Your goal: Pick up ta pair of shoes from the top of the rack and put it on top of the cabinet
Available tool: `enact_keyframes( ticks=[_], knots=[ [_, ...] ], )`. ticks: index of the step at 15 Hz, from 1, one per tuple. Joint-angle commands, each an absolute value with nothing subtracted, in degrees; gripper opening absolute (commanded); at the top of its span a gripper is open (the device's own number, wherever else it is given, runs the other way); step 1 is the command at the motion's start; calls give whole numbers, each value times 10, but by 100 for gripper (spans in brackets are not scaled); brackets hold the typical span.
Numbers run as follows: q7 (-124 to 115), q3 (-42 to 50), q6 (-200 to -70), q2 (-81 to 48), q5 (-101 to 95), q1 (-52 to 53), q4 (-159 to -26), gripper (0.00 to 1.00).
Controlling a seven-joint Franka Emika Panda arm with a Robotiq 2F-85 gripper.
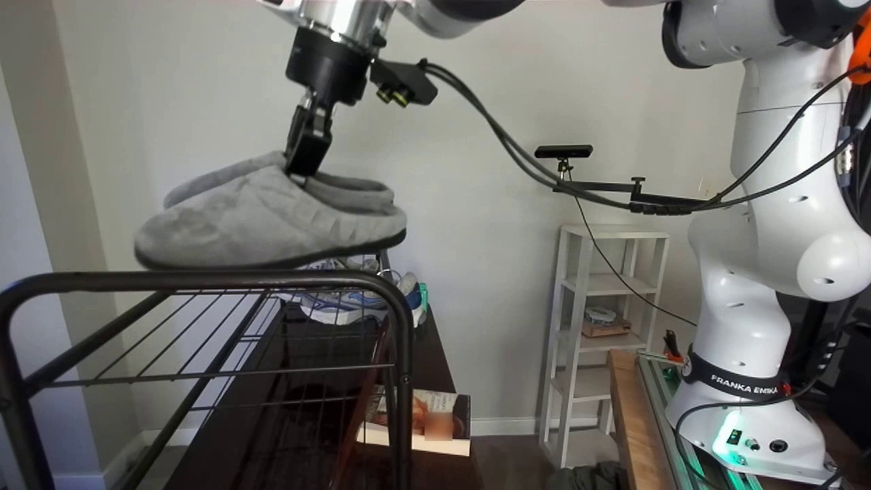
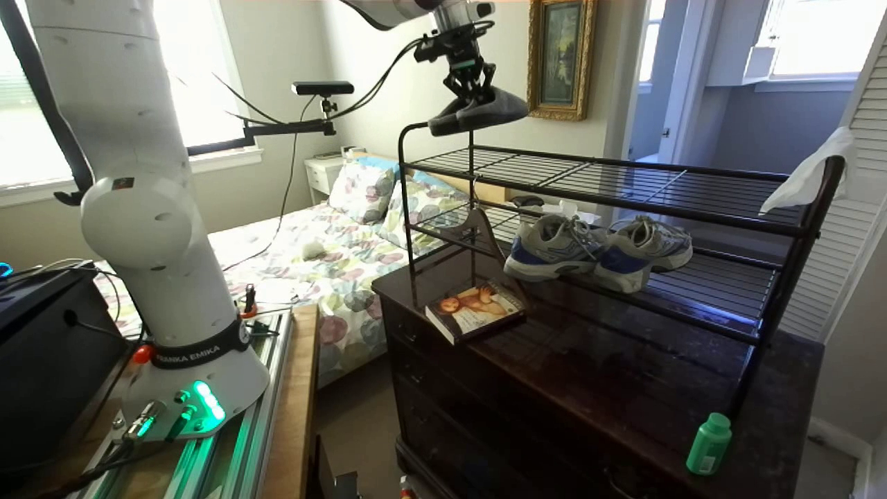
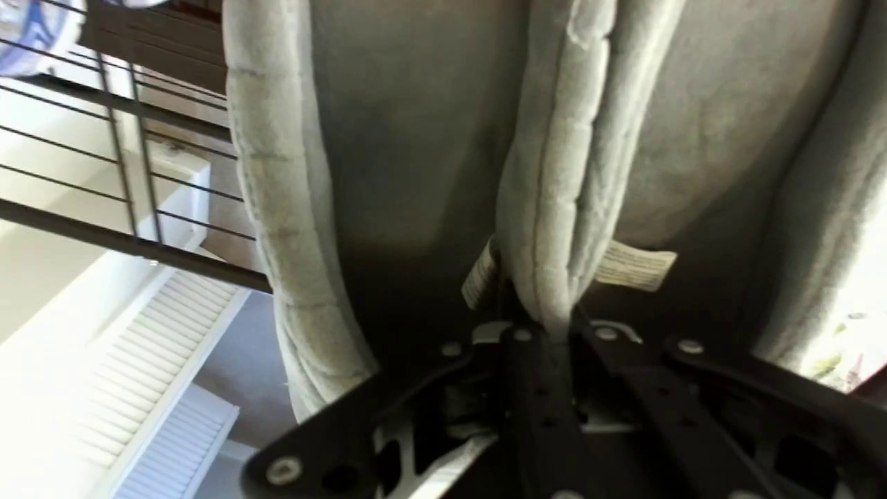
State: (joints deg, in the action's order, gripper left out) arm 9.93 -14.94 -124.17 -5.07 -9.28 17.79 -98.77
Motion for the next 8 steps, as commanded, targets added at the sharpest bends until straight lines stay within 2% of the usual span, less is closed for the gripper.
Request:
enact_keyframes(
  ticks=[1, 8],
  knots=[
    [67, -143, -1174, 75, -133, 163, -1054, 2],
    [34, -95, -1030, 237, -194, 84, -1148, 2]
  ],
)
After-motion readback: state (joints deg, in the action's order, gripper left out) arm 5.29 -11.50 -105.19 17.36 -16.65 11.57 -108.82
